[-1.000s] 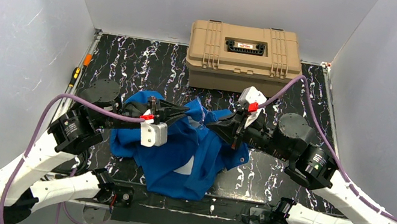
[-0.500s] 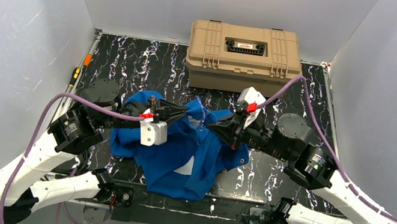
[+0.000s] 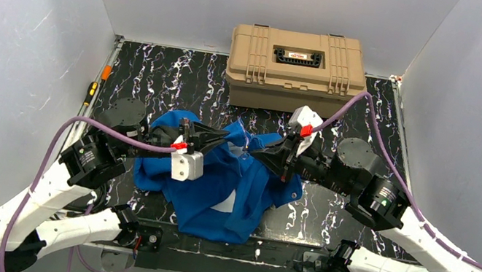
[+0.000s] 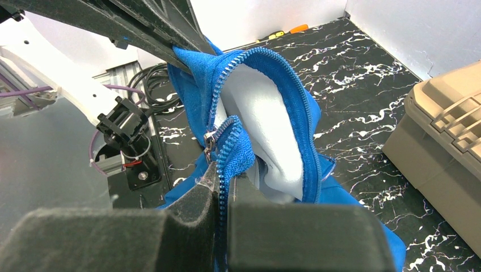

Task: Zip up the jacket
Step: Insert the zipper into the jacket.

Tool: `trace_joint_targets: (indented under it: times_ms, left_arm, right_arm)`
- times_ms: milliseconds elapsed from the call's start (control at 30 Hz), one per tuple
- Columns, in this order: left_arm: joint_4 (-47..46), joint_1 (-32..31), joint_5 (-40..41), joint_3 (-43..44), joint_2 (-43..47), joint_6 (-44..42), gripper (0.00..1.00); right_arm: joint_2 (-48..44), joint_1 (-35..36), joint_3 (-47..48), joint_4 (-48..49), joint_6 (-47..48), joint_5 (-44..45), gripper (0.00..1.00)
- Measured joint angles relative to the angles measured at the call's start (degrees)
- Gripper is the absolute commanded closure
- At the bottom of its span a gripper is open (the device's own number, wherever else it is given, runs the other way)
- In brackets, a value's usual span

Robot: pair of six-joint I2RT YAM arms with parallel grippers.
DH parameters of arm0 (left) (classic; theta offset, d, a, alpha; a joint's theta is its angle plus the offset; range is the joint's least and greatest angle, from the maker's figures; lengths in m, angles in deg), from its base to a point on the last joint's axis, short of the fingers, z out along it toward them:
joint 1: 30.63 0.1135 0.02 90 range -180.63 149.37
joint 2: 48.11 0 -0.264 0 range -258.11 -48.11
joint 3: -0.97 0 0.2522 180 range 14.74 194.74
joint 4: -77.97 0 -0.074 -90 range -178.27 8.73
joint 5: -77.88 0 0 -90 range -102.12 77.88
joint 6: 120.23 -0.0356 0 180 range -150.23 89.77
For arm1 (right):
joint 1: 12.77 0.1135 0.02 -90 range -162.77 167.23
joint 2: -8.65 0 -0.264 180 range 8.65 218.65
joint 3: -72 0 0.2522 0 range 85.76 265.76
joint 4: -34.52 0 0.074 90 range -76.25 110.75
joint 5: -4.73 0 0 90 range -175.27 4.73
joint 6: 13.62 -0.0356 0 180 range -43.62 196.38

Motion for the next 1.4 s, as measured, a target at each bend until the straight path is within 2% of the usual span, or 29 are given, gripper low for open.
trace_joint_targets:
  times_ms: [700,1400]
  left_arm:
    - [0.3,0.0,-0.9,0.0,0.0,-2.2,1.0]
    - [5.0,0.0,-4.8,0.0,0.0,-6.8,1.0]
  right_arm:
    - [0.0,0.0,0.0,0.0,0.0,0.0,0.99]
    - [0.5,0.0,0.0,-0.4,0.2,0.7,0.99]
